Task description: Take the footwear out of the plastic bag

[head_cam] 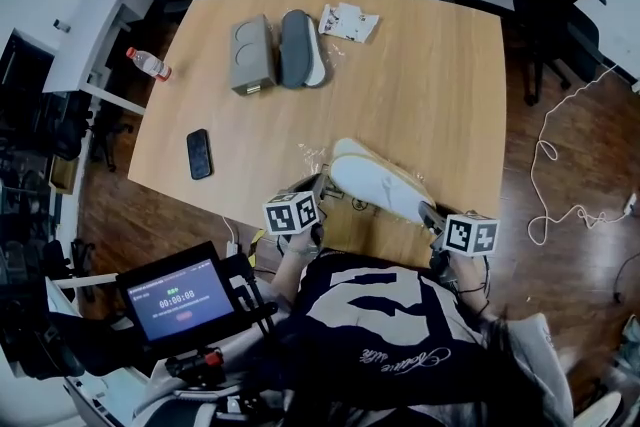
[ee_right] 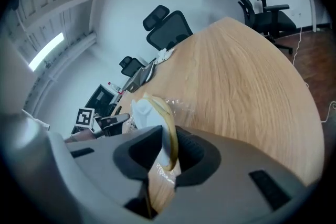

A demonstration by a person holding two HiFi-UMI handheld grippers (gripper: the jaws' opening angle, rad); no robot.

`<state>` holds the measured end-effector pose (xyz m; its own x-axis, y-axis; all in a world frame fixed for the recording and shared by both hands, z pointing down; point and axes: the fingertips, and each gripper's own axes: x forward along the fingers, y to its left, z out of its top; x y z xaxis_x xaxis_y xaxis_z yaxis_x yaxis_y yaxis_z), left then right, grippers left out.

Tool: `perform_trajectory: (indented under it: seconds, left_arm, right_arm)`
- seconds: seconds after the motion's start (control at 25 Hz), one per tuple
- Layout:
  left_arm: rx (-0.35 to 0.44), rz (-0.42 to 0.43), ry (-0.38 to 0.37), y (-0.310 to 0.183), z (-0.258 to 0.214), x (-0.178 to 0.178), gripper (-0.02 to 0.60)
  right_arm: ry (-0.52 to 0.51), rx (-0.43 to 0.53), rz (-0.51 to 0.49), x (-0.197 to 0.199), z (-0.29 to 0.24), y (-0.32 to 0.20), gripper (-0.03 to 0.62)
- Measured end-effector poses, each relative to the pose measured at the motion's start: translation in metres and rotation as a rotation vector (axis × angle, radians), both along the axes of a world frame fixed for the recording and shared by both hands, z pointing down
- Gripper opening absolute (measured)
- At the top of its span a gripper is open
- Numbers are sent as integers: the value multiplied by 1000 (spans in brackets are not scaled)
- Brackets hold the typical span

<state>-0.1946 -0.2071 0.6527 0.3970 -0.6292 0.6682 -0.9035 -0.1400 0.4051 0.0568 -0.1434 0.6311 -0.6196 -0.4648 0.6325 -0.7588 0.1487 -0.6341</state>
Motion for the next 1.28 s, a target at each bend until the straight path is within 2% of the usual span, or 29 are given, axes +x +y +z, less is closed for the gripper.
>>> perform_trajectory:
  seconds: [0.08,0.24,0.32,0.4,0.48,0.56,0.8,1.08,1.28]
  left_arm:
    - [48,-47,68,-6,-20,-2,3]
    - [147,-40,95,-20,-57,5,3]
    - [181,-23,125,-27,-71,16,3]
    - [203,-10,152,-34,-81,26,5]
    - [218,-4,165,-30,-88,33,3]
    - [226,-3,165,-10,-94,38,3]
    - [273,10,164,36,-105,64,5]
    - [277,-29,187,80,-111,102,5]
    - [261,-13,153,109,-113,124,4]
  right_arm:
    - [-11,-22,13,2,7,-2,69]
    - [16,19,-10,4,15,-13,82]
    - [111,65,-78,6,21,-19,121]
    - [229,111,-166,8,26,-25,223]
    - [289,158,-201,11,23,-26,229]
    - [268,179,-182,15,15,-14,229]
    - [92,202,-104,30,-20,3,227]
    - [51,314,-250,22,-55,19,224]
    - [-17,357,-326,7,-73,34,221]
